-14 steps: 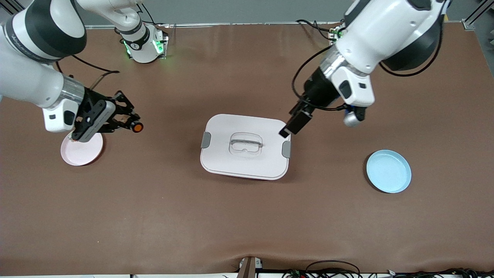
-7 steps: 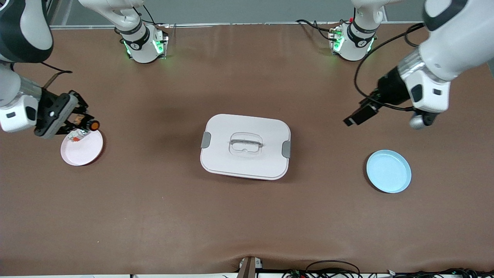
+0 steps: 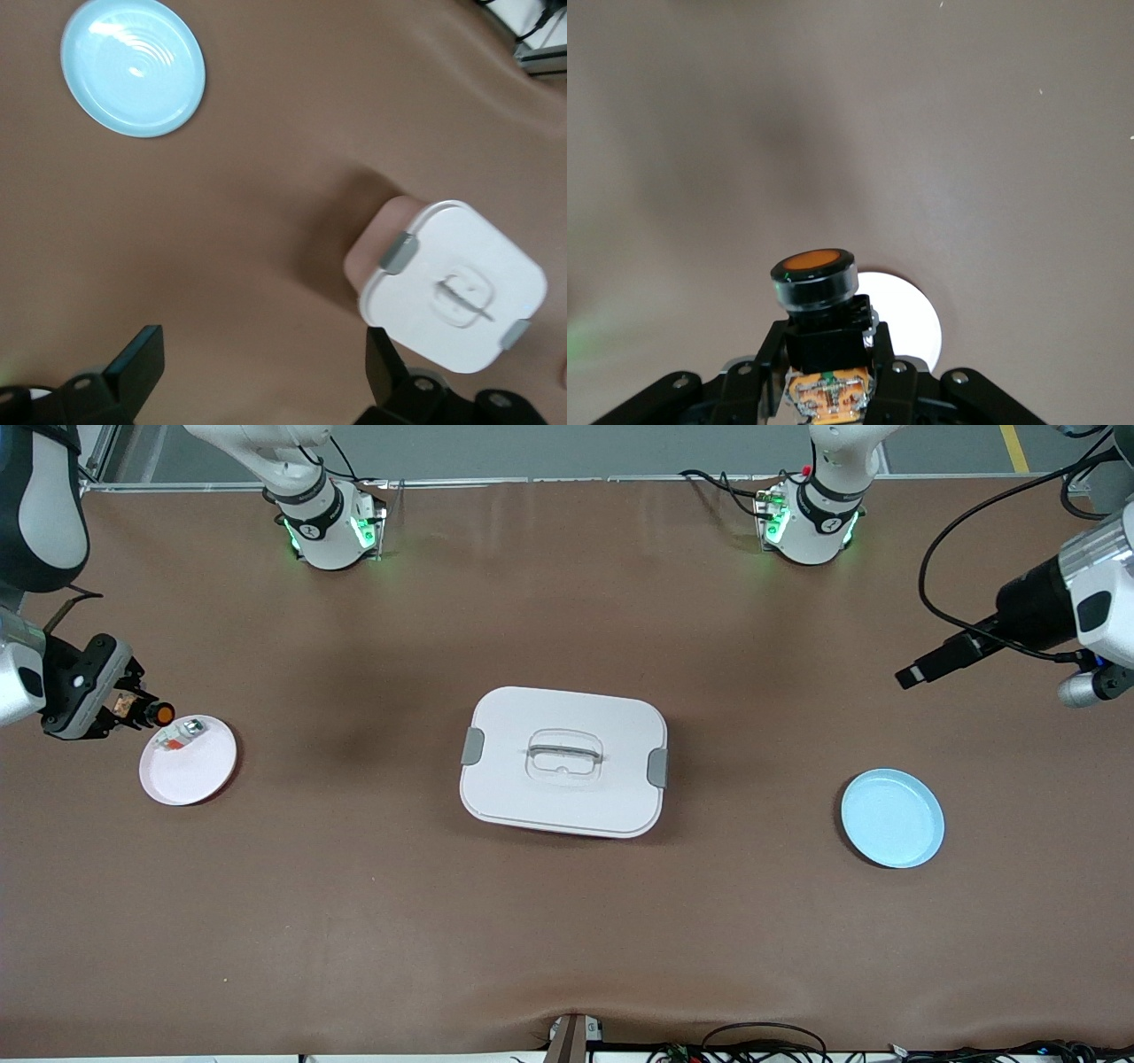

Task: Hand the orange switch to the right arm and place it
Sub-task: 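Carry the switch with the right gripper while the left gripper withdraws, then lower the switch onto the white plate with the right gripper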

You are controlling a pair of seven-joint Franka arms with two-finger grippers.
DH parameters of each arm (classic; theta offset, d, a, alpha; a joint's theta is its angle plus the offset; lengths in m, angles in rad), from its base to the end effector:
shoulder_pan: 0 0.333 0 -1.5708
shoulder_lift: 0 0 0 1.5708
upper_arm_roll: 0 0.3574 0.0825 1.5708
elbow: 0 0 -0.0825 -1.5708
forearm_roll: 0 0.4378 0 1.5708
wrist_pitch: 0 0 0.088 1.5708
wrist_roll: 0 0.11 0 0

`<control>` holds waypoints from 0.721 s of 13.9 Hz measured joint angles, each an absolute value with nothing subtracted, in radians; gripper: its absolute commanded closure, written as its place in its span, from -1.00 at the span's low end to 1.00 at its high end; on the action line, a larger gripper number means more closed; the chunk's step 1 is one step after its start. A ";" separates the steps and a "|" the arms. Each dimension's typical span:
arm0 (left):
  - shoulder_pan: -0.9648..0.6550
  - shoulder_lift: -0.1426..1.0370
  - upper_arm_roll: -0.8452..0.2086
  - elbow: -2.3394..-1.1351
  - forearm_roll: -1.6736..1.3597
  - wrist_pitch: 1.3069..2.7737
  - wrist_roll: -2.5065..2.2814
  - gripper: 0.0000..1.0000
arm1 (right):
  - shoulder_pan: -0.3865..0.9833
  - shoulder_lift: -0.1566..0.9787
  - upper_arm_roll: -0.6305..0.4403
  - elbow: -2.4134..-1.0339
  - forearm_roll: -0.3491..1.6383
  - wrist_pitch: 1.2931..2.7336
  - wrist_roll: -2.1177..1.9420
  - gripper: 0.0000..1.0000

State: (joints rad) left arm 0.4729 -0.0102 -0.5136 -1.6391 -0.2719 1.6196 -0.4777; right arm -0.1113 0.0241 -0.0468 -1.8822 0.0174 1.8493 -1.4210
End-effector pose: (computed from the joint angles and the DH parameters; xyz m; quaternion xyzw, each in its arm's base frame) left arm 0.6066 -0.0546 0.6403 0.9659 0.2220 -0.0391 0.1271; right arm 0.6058 -0.0949 0.5073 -0.8084 -0.5879 0.0146 0.0257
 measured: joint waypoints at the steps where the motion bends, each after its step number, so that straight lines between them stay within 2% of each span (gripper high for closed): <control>1: 0.474 -0.011 -0.514 -1.639 -0.233 1.612 -0.449 -1.00 | -0.125 0.025 -0.047 -1.898 0.009 1.871 -1.459 1.00; 10: 0.470 -0.047 -0.517 -1.613 -0.102 1.601 -0.276 -1.00 | -0.200 0.029 -0.046 -2.057 -0.060 2.112 -1.641 1.00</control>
